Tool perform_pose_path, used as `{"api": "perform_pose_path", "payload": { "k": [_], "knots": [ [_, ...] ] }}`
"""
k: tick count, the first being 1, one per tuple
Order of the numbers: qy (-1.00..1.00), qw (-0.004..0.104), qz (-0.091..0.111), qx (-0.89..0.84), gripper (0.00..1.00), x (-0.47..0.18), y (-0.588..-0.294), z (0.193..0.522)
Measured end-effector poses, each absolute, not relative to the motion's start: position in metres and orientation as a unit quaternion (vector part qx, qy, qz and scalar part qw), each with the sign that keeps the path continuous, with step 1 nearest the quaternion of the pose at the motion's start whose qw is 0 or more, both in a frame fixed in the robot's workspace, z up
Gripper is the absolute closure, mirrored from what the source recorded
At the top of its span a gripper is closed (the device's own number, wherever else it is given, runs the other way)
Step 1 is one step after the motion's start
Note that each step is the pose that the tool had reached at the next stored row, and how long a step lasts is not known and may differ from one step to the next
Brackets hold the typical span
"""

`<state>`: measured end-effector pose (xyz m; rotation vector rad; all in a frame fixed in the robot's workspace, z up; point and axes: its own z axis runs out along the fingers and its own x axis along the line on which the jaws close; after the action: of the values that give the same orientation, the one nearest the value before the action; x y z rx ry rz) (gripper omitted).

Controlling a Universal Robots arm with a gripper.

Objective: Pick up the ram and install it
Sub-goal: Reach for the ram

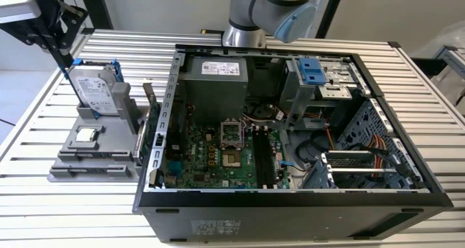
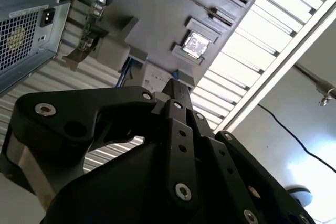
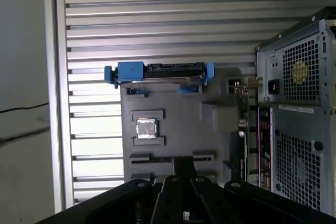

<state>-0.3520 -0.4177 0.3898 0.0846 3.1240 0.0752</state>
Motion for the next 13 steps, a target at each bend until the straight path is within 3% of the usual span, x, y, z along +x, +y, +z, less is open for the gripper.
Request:
{"api": "perform_pose_path", "payload": {
  "k": [13],
  "knots": [
    [0.999,0.007,0.024,0.027,1.00,-0.3519,-0.4244,0.3892]
  ]
}}
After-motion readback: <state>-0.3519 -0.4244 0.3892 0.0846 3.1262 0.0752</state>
